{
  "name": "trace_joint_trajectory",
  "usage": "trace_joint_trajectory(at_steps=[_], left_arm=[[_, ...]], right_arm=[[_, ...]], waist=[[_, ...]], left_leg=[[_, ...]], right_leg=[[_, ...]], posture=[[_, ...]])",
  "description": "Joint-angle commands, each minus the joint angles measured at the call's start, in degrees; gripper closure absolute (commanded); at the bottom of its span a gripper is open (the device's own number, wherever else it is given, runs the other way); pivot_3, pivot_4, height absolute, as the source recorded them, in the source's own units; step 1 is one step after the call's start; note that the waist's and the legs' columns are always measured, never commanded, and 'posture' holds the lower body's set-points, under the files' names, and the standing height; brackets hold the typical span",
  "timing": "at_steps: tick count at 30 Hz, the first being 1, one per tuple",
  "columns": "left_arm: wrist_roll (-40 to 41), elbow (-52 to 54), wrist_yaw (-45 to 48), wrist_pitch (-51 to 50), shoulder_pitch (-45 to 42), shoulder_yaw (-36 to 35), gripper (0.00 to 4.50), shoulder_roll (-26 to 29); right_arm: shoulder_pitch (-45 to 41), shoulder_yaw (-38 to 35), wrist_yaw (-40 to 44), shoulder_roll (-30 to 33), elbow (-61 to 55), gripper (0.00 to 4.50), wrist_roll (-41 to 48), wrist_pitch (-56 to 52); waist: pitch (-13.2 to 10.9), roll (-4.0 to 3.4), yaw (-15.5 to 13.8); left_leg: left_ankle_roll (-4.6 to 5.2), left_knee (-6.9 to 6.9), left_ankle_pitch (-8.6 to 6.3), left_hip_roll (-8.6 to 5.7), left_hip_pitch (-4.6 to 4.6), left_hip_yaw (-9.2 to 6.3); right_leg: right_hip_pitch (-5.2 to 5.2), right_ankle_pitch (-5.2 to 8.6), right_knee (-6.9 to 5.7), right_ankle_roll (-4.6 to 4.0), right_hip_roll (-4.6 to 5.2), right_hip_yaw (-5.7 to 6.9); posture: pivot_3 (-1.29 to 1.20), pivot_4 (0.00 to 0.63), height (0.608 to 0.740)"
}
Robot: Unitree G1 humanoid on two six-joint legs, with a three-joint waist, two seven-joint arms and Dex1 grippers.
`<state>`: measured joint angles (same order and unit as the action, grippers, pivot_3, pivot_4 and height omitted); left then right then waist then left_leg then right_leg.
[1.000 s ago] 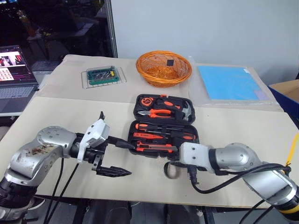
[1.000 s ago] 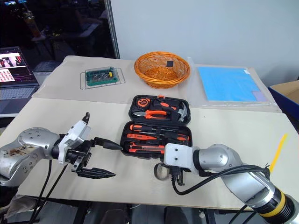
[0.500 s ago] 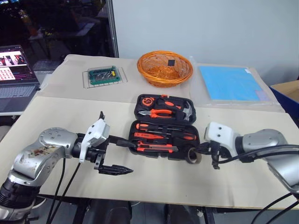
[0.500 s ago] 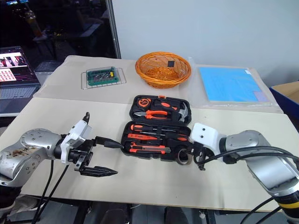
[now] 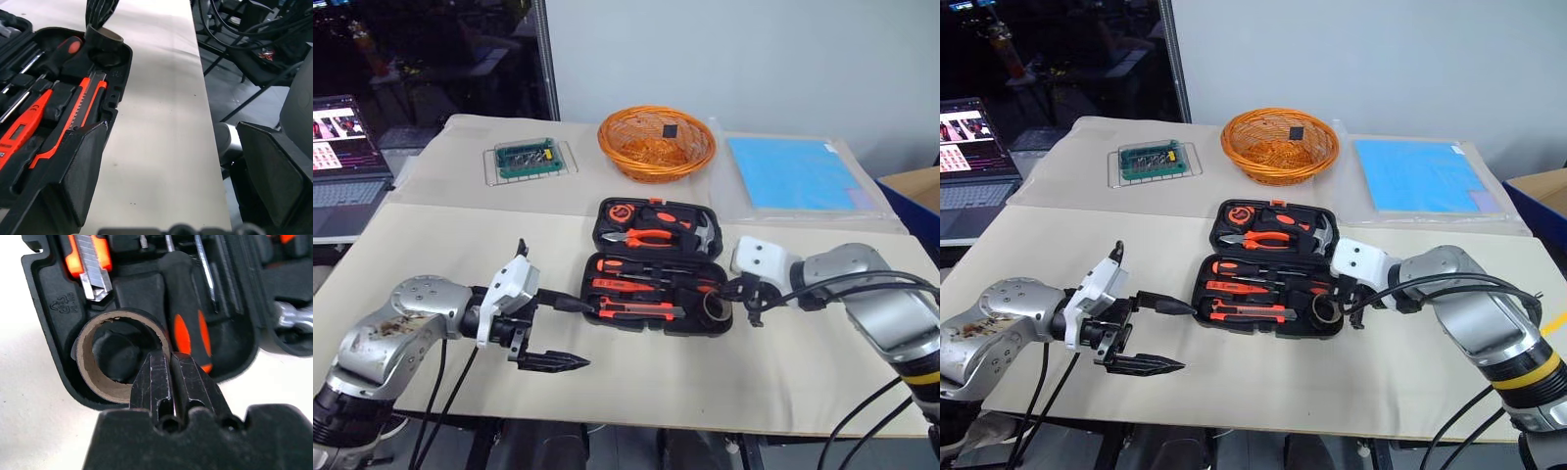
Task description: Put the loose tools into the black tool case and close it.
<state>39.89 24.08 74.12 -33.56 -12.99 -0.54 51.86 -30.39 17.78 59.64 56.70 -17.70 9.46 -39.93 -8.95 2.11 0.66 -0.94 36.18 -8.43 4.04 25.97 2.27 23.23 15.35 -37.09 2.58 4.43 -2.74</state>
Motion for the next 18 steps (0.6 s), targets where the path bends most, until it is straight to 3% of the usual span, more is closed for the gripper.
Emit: trace_joint_trajectory(at_steps=[1,15,16,18], left_arm=[[1.62,2.77,-1.38,-0.58,0.29,-2.00,0.00,0.18],[1.73,3.03,-3.27,-1.23,-0.17,-1.90,0.00,0.23],[1.77,2.94,-3.35,-1.38,-0.41,-1.87,0.00,0.23],[1.87,2.81,-3.69,-1.74,-0.75,-1.88,0.00,0.19]], right_arm=[[-1.69,0.66,1.00,-0.48,0.18,4.46,-1.85,1.41],[-1.66,5.04,6.84,0.25,3.04,4.46,-7.68,4.52],[-1.84,4.98,7.19,0.01,3.10,3.78,-7.67,4.75],[-2.15,3.81,6.29,-0.94,3.31,3.28,-7.80,4.83]], waist=[[0.00,0.00,-0.08],[0.00,-0.01,-0.33],[0.00,-0.01,-0.41],[0.00,-0.01,-0.44]], left_leg=[[0.00,0.01,0.00,0.00,0.00,0.00],[0.00,0.02,0.00,-0.01,-0.03,0.00],[0.00,0.02,0.00,-0.01,-0.03,0.00],[0.00,0.02,0.00,-0.01,-0.03,0.00]], right_leg=[[0.00,0.00,-0.01,0.00,0.00,0.00],[-0.03,0.00,-0.01,0.01,0.00,0.01],[-0.03,0.00,-0.01,0.00,0.00,0.01],[-0.04,0.00,-0.02,0.01,0.00,0.01]], posture=[[0.00,0.150,0.740],[0.00,0.150,0.740],[0.00,0.150,0.740],[0.00,0.150,0.740]])
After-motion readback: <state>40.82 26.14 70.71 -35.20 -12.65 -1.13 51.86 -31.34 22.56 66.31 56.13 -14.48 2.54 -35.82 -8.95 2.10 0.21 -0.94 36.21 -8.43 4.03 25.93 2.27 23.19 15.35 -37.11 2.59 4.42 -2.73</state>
